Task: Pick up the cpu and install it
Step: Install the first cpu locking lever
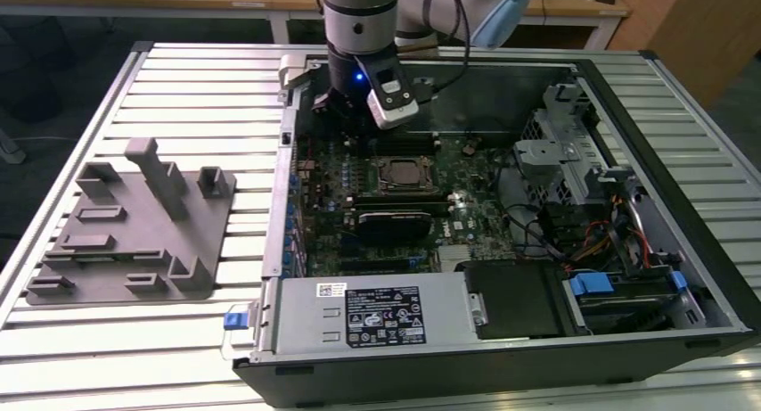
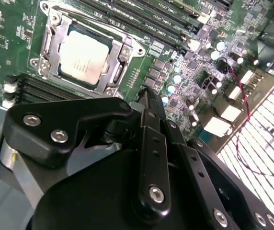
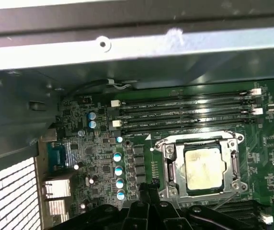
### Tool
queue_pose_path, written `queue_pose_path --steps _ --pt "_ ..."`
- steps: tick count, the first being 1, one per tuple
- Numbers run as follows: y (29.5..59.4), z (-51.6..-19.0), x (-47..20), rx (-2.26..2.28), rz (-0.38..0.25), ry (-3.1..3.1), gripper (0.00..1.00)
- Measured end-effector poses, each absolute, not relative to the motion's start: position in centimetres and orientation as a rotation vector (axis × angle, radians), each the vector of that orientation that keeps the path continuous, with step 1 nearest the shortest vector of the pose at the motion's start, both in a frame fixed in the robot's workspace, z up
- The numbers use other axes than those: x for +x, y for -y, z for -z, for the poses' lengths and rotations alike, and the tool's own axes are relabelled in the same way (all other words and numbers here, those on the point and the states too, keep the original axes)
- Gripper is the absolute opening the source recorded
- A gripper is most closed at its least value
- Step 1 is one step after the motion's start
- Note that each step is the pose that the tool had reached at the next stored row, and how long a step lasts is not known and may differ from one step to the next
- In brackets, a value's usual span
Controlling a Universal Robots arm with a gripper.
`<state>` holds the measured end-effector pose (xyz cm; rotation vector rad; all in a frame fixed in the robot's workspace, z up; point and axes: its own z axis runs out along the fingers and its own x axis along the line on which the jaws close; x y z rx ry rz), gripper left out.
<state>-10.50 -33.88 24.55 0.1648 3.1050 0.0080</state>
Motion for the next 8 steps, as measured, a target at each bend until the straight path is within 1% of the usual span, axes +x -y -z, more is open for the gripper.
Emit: queue_pose_path --steps 4,8 --pt "33.89 -24.92 -10.49 0.165 -0.025 -3.105 0.11" --pt "33.93 -24.93 -10.57 0.166 -0.098 -3.106 0.11"
